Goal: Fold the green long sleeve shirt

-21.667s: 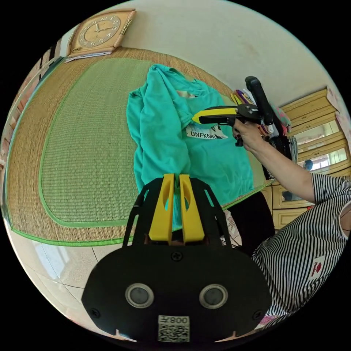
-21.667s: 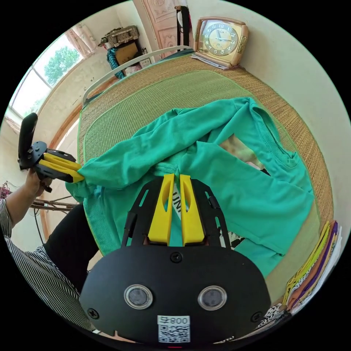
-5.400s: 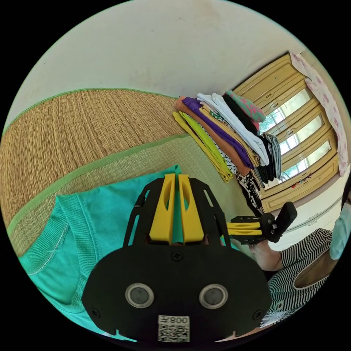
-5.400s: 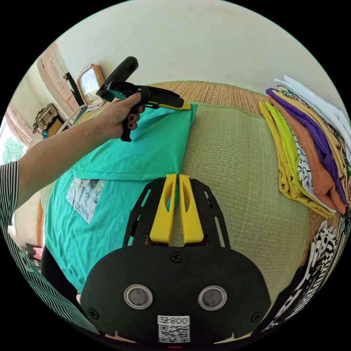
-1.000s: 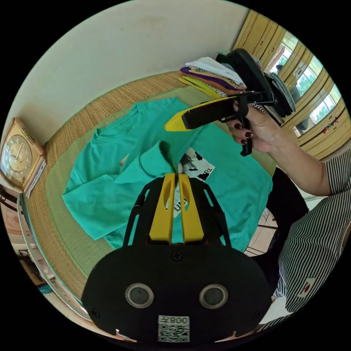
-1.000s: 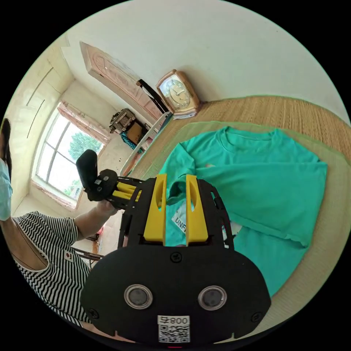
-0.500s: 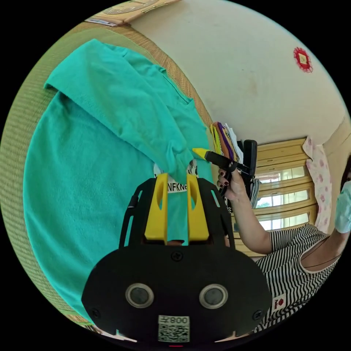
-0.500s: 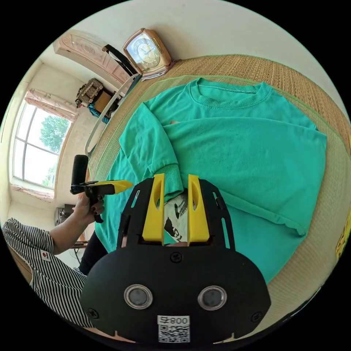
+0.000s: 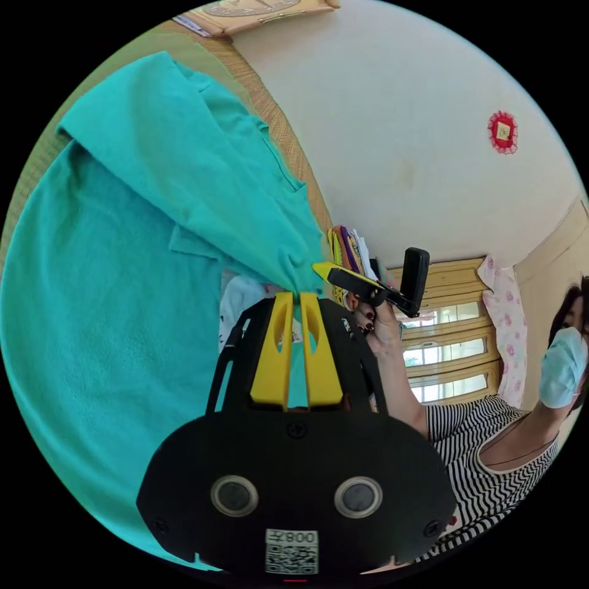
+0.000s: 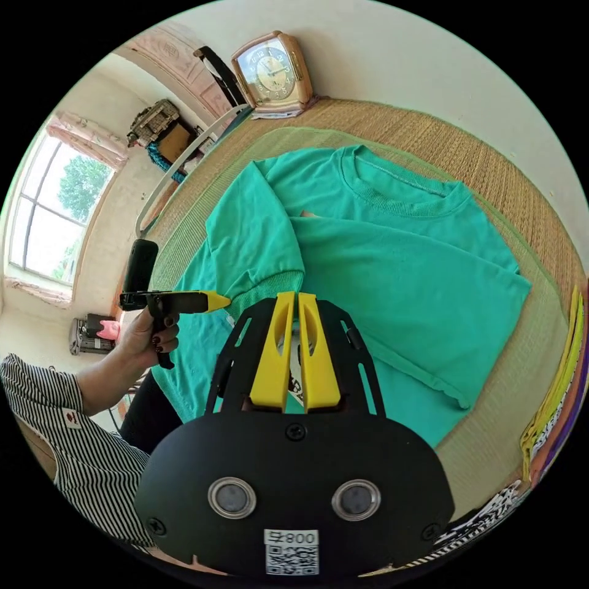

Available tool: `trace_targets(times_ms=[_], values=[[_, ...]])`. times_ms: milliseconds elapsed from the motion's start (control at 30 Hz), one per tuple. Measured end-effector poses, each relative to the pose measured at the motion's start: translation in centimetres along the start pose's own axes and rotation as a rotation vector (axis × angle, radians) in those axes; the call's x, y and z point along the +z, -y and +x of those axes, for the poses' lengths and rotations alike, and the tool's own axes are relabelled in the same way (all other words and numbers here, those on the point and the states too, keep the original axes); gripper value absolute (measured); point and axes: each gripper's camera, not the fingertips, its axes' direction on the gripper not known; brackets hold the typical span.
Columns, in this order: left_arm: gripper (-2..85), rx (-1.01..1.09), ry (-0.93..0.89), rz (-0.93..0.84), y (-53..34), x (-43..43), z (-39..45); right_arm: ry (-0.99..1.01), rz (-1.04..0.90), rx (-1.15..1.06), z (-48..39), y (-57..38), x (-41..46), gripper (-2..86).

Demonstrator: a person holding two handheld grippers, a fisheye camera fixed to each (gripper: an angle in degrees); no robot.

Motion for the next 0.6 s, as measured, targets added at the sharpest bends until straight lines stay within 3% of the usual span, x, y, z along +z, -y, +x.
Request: trace_targets(times_ms=[267, 600], values=[[2.4, 0.114, -0.088, -0.052, 2.5, 4.8, 2.5, -0.055, 0.056, -0.022, 3.2, 0.2, -7.3, 0.6], [2.4, 0.121, -0.042, -0.133, 2.0, 10.2, 0.6, -0.058, -0.005, 0.06, 7.6, -2.3, -6.4, 0.5]])
